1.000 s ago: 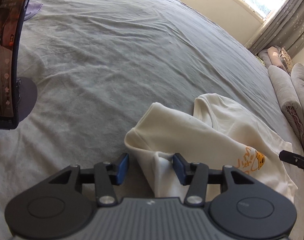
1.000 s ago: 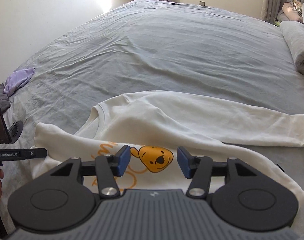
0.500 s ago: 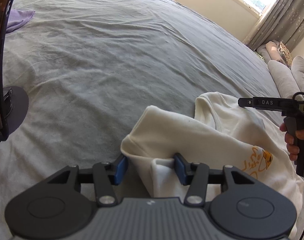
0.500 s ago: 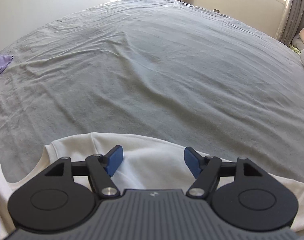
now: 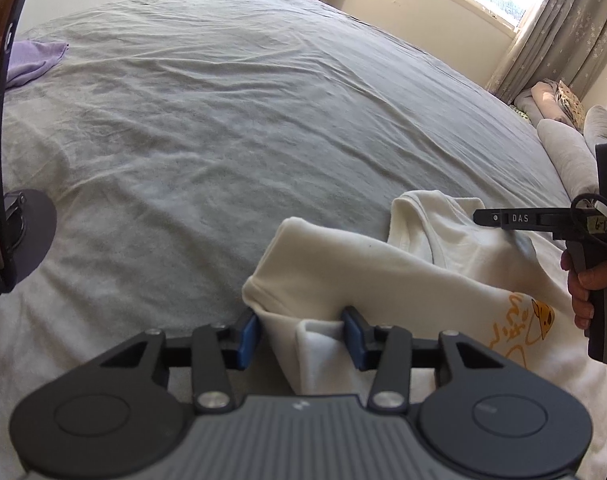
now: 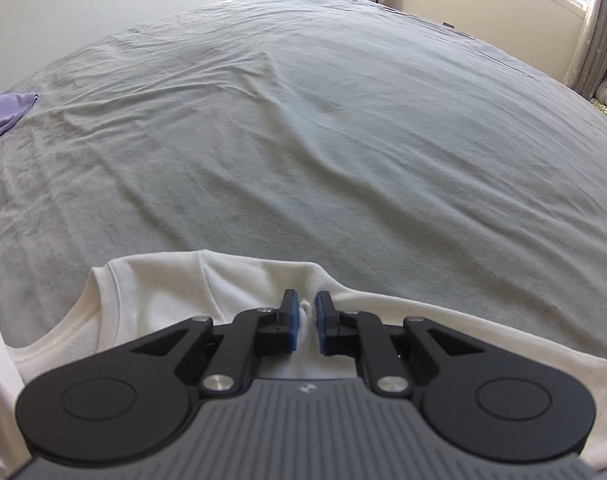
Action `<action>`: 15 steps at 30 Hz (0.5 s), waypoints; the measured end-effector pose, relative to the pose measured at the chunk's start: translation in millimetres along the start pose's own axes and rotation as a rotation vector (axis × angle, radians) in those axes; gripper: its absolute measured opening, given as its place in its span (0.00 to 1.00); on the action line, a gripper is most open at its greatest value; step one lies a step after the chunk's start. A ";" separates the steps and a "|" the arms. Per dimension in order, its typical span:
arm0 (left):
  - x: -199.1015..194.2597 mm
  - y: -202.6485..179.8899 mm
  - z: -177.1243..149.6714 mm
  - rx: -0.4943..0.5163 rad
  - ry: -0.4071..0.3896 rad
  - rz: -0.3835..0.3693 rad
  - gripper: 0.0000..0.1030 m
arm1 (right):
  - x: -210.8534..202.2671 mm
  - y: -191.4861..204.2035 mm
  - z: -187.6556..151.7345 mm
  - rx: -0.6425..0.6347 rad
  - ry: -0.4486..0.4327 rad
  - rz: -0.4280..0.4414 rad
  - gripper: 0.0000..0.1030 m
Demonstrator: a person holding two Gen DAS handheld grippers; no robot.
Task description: Fold clothes
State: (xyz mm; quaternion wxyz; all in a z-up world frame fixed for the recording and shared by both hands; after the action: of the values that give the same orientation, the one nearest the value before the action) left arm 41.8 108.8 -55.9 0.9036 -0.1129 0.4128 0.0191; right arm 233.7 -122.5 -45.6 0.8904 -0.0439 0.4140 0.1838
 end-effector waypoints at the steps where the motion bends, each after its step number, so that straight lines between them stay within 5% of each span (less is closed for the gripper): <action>1: 0.7 -0.2 0.6 -0.004 -0.004 -0.004 0.32 | -4.7 -3.2 0.0 0.018 -0.024 -0.017 0.09; 8: 11.2 -4.8 11.1 -0.022 -0.028 -0.046 0.18 | -40.7 -41.5 7.9 0.046 -0.173 -0.230 0.08; 15: 30.9 -35.2 40.8 0.091 -0.070 -0.065 0.14 | -70.1 -81.7 0.5 0.105 -0.220 -0.334 0.08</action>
State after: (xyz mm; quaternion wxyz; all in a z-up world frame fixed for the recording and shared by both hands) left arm 96.8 81.7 -46.7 0.9218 -0.0844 0.3777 -0.0250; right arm 222.5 -218.7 1.4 0.9494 -0.0451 0.3104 0.0152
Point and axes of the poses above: each gripper's, at about its wrist camera, not at the fingertips, and x roughly the way its jaws point, y to its left, z to its top, the point moved 1 cm from there along x, roughly the way its jaws point, and after that the axes turned 9 degrees about x, right-handed, at the moved point
